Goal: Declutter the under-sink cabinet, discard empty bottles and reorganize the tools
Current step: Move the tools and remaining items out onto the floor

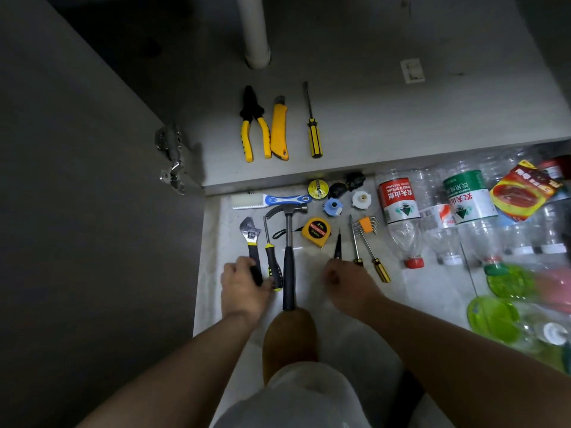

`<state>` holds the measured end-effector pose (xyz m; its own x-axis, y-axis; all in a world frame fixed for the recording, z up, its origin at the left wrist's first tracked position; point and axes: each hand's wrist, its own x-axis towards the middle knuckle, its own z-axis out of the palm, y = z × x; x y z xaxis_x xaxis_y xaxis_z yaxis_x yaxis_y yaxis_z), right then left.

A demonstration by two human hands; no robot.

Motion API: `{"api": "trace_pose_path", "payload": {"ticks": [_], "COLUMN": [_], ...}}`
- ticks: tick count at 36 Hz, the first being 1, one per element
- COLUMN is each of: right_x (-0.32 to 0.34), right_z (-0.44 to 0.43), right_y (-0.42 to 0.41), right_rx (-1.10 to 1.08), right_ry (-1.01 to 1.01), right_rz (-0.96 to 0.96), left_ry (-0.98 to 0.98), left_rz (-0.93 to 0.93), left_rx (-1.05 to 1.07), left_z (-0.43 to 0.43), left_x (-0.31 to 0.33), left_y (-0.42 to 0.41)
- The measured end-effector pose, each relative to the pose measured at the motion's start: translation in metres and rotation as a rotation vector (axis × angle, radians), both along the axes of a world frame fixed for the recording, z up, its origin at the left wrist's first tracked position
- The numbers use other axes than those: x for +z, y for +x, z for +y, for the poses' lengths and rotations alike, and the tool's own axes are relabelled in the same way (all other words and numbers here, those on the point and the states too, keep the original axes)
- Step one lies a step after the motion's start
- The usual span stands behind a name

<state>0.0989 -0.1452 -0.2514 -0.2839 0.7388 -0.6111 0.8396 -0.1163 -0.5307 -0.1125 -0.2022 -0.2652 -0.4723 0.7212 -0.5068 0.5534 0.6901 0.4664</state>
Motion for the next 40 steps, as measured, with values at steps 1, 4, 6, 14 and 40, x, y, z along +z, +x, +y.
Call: {"api": "trace_pose_path", "payload": {"ticks": [1,4,6,14,40], "right_x": [0.000,-0.005,-0.008,-0.016,0.069], "right_z": [-0.001,-0.006,-0.007,0.001,0.131], "right_y": [-0.007,-0.022,-0.026,-0.017,-0.034], "right_rx": [0.045,0.114,0.114,0.061,-0.115], "right_ry": [-0.030,-0.112,-0.154,-0.192,0.502], "right_rz": [0.052,0.098,0.080,-0.008,0.228], "left_ry": [0.026,-0.085,-0.135,-0.143,0.561], "left_rz": [0.004,-0.097,-0.086,-0.104,0.237], "left_rx": [-0.075,-0.245,-0.289,-0.282,-0.138], "left_z": [0.002,0.011,0.017,0.034,0.138], "left_x": [0.001,0.002,0.001,-0.010,0.070], "left_y": [0.004,0.019,0.026,0.046,0.017]}}
